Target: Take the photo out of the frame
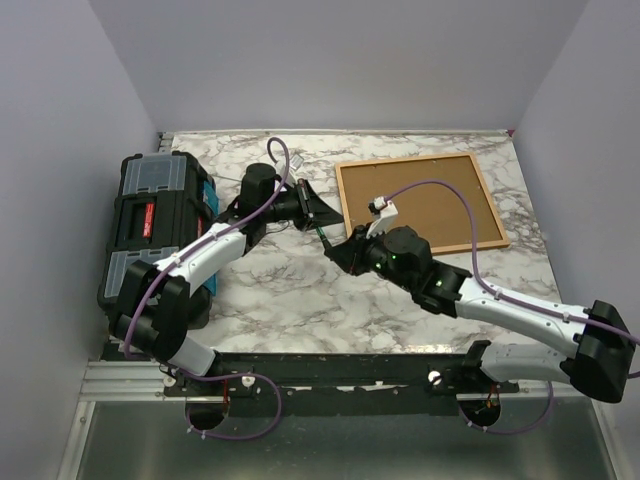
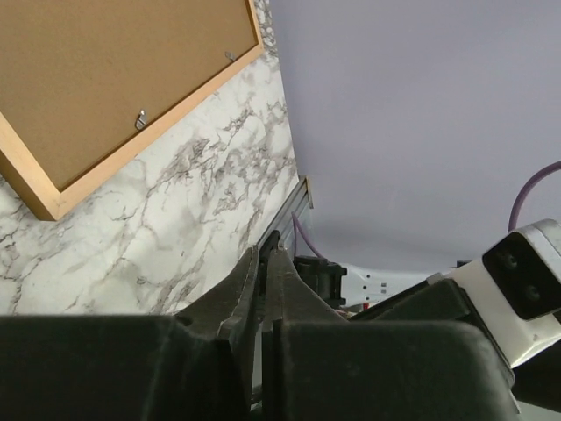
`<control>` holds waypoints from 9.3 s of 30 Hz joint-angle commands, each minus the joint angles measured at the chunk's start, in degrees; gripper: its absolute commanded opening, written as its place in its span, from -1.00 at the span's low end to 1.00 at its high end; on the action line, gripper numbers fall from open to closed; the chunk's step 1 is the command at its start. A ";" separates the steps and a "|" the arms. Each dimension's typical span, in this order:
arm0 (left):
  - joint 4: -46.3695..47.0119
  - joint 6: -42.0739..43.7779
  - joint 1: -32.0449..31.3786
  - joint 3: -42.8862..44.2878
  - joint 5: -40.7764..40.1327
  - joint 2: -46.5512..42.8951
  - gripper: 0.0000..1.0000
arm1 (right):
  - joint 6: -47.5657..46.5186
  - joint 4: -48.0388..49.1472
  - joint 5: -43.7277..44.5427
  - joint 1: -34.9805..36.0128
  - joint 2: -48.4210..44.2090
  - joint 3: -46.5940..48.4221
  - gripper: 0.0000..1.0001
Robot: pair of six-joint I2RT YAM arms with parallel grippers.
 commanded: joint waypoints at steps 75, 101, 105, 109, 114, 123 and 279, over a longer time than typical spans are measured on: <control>-28.55 24.64 -0.29 14.19 -27.83 -17.55 0.47 | 1.33 -11.49 1.80 -16.64 -1.04 -8.24 -0.99; -26.94 35.63 -1.44 10.80 -26.10 -16.39 0.43 | 3.67 2.80 9.01 -16.83 19.96 0.03 -0.99; -26.87 35.54 -1.55 10.85 -25.81 -16.30 0.43 | 3.47 3.13 9.12 -16.82 21.61 0.22 -0.99; -26.76 35.45 -1.48 10.76 -25.62 -16.30 0.43 | 3.10 3.30 10.28 -16.82 23.00 0.22 -0.99; -26.72 35.28 -1.49 10.67 -25.39 -16.19 0.42 | 2.92 4.98 9.69 -16.84 25.13 0.23 -0.99; -26.52 35.10 -1.52 10.50 -25.39 -16.00 0.42 | 3.62 5.98 14.33 -16.84 27.66 0.87 -0.99; -32.72 6.37 -21.86 30.19 -40.71 26.72 0.40 | -1.74 -42.49 18.24 -26.47 -11.07 6.46 -0.99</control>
